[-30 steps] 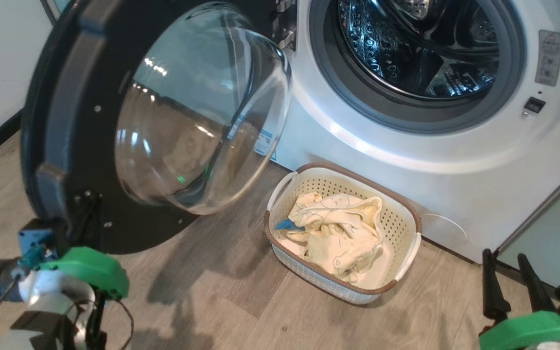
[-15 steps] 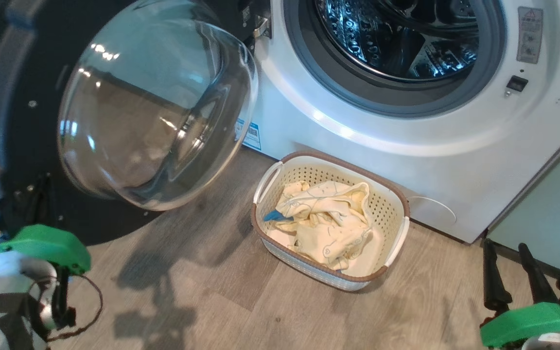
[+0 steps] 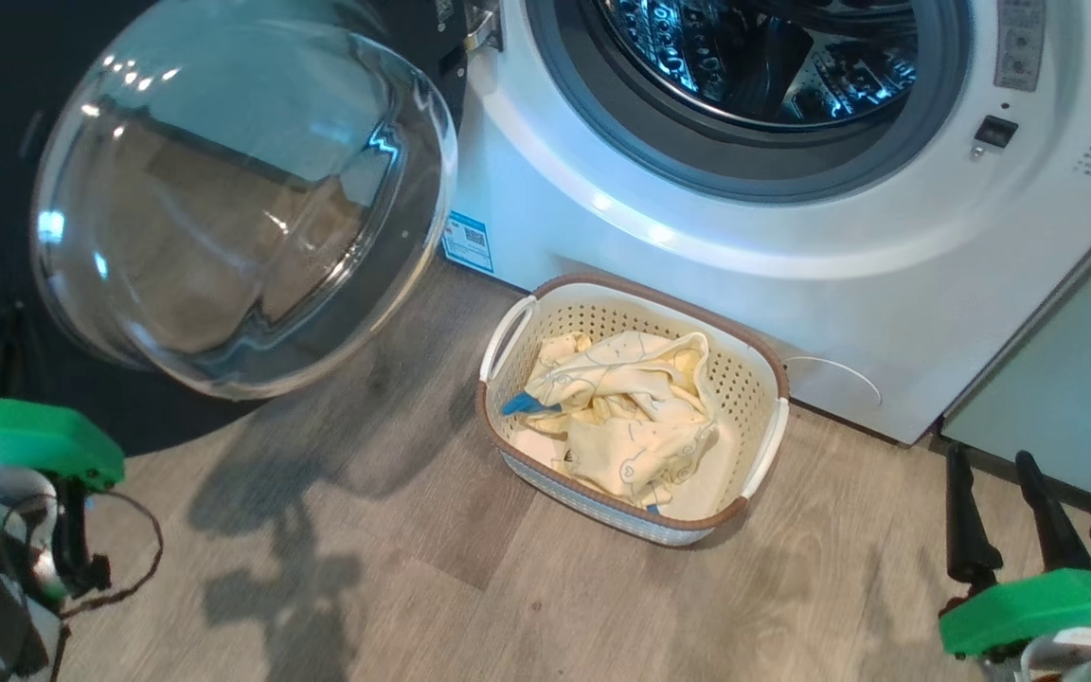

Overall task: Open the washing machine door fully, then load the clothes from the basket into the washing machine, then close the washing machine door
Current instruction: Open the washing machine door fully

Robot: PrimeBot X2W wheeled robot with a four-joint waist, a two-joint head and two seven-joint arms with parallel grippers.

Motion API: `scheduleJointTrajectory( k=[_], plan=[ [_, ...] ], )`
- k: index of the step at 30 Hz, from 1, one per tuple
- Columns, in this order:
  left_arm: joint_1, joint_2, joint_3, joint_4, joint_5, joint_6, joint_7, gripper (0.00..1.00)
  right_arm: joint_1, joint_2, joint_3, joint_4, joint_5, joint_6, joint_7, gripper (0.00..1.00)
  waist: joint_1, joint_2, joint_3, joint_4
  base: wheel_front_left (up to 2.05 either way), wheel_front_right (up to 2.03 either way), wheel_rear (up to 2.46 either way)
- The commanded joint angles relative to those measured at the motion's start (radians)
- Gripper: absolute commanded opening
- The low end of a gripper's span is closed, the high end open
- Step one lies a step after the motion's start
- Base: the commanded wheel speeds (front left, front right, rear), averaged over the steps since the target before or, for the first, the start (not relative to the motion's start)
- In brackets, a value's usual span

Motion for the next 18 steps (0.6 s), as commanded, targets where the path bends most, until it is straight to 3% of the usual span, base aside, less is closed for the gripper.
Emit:
scheduleJointTrajectory(
  k=[1, 18],
  plan=[
    [-0.064, 0.037, 0.063, -0.011, 0.013, -0.007, -0.011, 0.0, -0.042, -0.018, 0.025, -0.031, 0.002, 0.0, -0.01, 1.0, -0.0001, 0.0, 0.004, -0.004, 0.0, 0.0, 0.0],
    [-0.173, 0.004, 0.187, 0.103, 0.084, -0.081, -0.011, 0.0, -0.066, -0.02, 0.028, -0.032, 0.003, 0.0, -0.01, 1.0, -0.0001, 0.0, 0.043, -0.03, 0.0, 0.0, 0.0]
  ],
)
